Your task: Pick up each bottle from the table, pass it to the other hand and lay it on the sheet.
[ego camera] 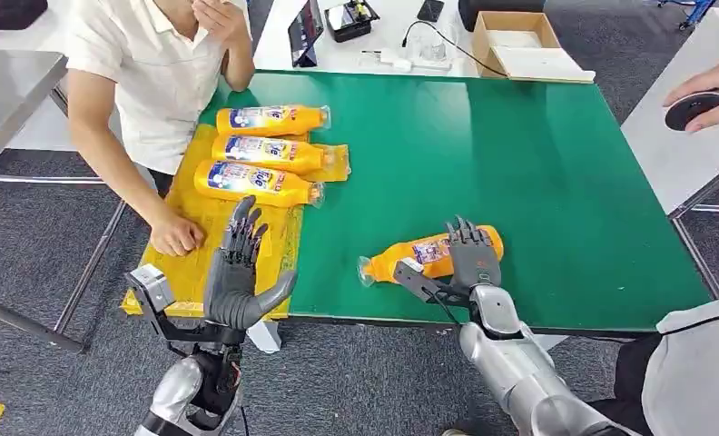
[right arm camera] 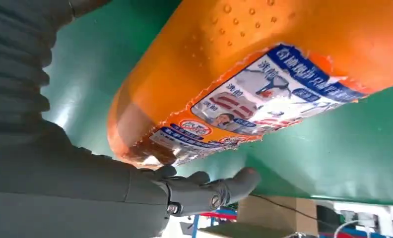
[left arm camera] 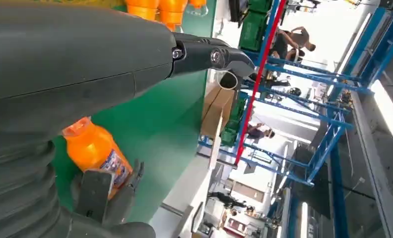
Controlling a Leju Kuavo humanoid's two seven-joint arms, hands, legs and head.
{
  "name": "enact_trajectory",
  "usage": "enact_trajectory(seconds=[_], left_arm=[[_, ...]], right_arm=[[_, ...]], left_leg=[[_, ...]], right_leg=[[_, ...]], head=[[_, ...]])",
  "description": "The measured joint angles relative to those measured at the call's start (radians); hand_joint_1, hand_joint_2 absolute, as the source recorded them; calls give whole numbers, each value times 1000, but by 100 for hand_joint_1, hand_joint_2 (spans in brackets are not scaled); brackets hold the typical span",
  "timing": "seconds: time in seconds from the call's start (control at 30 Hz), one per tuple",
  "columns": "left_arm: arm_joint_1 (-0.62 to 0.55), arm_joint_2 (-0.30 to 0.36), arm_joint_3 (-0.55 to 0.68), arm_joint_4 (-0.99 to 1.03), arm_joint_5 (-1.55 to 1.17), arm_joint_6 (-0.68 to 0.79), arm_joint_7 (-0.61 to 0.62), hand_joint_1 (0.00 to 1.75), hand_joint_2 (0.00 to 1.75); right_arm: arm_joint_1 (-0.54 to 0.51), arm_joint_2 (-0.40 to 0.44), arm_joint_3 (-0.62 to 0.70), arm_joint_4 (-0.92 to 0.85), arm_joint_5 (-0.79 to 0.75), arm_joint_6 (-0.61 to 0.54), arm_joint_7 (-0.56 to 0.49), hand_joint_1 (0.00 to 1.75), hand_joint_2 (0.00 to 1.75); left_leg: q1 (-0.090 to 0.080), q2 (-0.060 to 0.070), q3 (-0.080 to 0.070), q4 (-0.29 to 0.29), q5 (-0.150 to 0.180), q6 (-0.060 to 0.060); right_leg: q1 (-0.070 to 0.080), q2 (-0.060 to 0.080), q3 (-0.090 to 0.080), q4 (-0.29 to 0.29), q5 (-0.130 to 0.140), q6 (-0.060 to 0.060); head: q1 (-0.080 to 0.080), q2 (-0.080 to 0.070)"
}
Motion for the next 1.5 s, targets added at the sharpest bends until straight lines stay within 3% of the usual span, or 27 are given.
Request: enact_trajectory(seconds=[0.43,0.47,0.5,0.53,0.77,0.93,1.17,1.5], left_arm=[[-16,0,-19,33,10,-6,8,0,175],[-16,0,-20,34,11,-9,9,0,175],[-18,0,-24,35,14,-13,10,0,175],[-20,0,-26,37,18,-17,11,0,175],[-47,1,-47,58,45,-20,12,0,175],[-69,2,-63,76,71,-34,7,0,175],[-88,3,-76,100,84,-34,2,0,175],[-98,3,-90,117,88,-34,0,0,175]], right_arm=[[-27,-5,-13,61,5,15,20,0,175],[-29,-7,-13,64,13,16,25,45,175],[-34,-9,-13,69,23,19,29,141,175],[-41,-14,-12,77,35,30,31,166,175],[-88,-66,-7,123,88,140,7,175,175],[-112,-113,2,149,61,212,-141,175,175],[-131,-130,-5,166,-3,330,-180,175,175],[-136,-130,-12,170,-29,356,-211,175,175]], left_leg=[[0,0,2,0,0,0],[0,0,2,0,0,0],[0,0,2,0,0,0],[0,0,2,0,0,0],[-1,-1,4,0,0,0],[0,-1,8,0,0,1],[0,0,14,0,-1,0],[0,0,19,0,-1,1]], right_leg=[[0,0,2,0,0,0],[0,0,2,0,0,0],[0,0,2,0,0,0],[-1,0,2,0,0,0],[-1,0,4,-1,0,0],[0,0,8,-2,0,0],[0,0,13,-3,0,0],[0,0,19,-3,0,0]], head=[[0,0],[0,0],[0,0],[0,0],[0,0],[0,0],[0,0],[0,0]])
